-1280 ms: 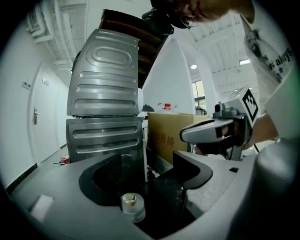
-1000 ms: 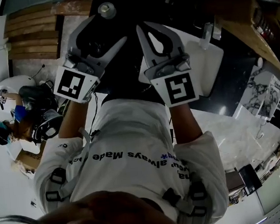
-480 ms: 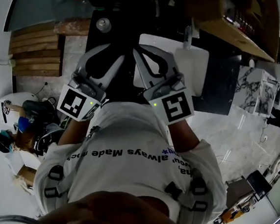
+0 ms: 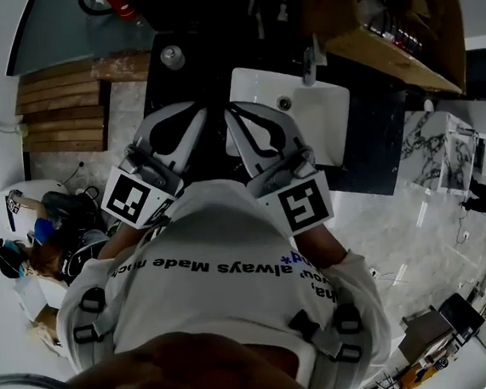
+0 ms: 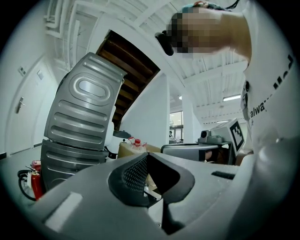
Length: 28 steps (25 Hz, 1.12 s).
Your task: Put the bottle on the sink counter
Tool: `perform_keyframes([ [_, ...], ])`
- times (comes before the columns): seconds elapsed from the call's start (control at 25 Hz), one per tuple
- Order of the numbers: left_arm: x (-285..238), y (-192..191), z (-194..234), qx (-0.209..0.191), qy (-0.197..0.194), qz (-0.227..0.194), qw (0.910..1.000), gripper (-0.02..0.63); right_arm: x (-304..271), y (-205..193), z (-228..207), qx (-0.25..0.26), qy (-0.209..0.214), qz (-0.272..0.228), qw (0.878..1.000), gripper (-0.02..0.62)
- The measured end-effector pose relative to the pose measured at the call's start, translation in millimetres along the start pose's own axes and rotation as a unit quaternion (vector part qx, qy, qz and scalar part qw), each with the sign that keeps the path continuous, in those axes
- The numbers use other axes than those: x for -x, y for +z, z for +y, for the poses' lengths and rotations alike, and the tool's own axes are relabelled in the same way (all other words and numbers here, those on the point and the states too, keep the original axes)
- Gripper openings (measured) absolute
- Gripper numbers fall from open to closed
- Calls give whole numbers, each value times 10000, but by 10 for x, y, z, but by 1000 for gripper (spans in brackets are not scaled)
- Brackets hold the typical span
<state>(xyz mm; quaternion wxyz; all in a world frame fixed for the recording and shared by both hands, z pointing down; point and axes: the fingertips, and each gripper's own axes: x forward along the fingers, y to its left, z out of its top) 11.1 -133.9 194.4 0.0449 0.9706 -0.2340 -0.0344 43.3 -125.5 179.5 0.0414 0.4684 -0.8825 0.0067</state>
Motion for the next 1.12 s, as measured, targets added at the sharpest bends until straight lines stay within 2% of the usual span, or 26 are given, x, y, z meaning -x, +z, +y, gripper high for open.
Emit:
perform_keyframes([
  [0.4,-16,10,-60,-84,-112,-10,9999,3,19,68,79,119,-4,-94,9999,3],
  [0.56,-18,17,-85,45,-80,132,9999,3,19,75,92,138,1,-75,9999,3],
  [0.72,3,31,-80,-58,-116,2,9999,3,22,81,94,131,-1,-79,9999,4],
  [1.12,-1,-9,-81,-78,-127,62,9999,3,16,83,77,160,15,-110,9998,3],
])
